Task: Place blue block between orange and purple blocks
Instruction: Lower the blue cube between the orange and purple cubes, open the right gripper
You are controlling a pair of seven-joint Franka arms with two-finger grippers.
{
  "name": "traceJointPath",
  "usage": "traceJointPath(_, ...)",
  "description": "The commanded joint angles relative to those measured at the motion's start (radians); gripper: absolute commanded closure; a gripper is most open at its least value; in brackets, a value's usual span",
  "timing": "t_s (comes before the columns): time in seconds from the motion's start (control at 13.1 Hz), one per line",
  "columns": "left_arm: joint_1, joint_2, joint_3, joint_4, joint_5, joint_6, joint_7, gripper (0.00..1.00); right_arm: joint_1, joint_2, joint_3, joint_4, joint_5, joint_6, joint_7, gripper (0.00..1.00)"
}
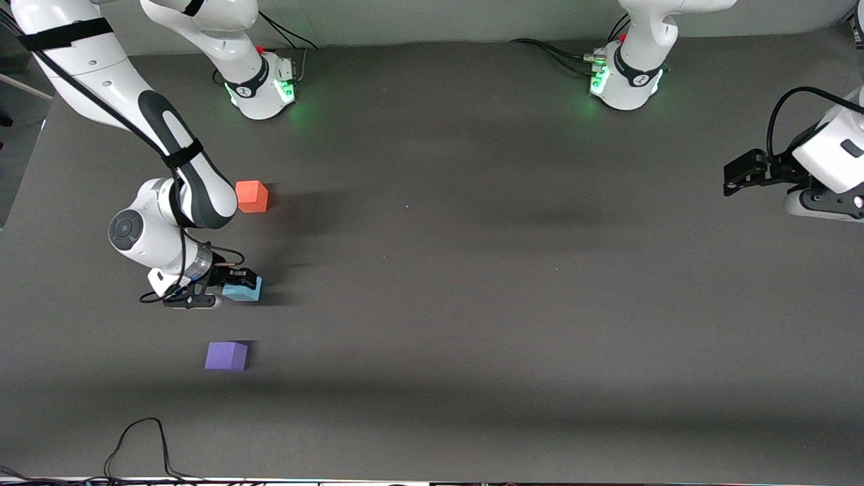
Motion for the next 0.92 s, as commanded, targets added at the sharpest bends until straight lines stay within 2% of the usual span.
traceJointPath(0.0,-0.005,0.004,0.008,0.021,-0.011,-0.018,0.012,0.0,0.007,-0.046,-0.009,-0.088,-0.04,0.017,-0.02,0.48)
traceJointPath(0.23,-0.005,0.004,0.008,0.022,-0.011,-0.018,0.011,0.0,0.007,-0.051,-0.035,-0.107,-0.099,0.018,-0.023,0.48)
traceJointPath(0.31,-0.005,0.004,0.008,0.022,-0.011,-0.018,0.011,0.0,0.007,-0.051,-0.037,-0.107,-0.099,0.017,-0.021,0.4)
traceJointPath(0.38,-0.005,0.004,0.008,0.022,-0.009,-0.018,0.011,0.0,0.007,-0.051,-0.037,-0.104,-0.099,0.015,-0.017,0.26)
traceJointPath(0.46,-0.005,0.004,0.008,0.021,-0.009,-0.018,0.012,0.0,0.007,-0.051,-0.037,-0.101,-0.099,0.011,-0.008,0.0)
traceJointPath(0.61,-0.005,0.003,0.008,0.022,-0.009,-0.017,0.011,0.0,0.007,-0.072,-0.035,-0.084,-0.099,-0.009,-0.005,0.0)
traceJointPath(0.69,-0.005,0.003,0.008,0.022,-0.009,-0.018,0.011,0.0,0.007,-0.095,-0.035,-0.059,-0.099,-0.07,-0.004,0.0)
traceJointPath(0.84,-0.005,0.003,0.008,0.022,-0.011,-0.018,0.011,0.0,0.013,-0.181,-0.029,0.019,-0.099,-0.275,-0.008,0.0)
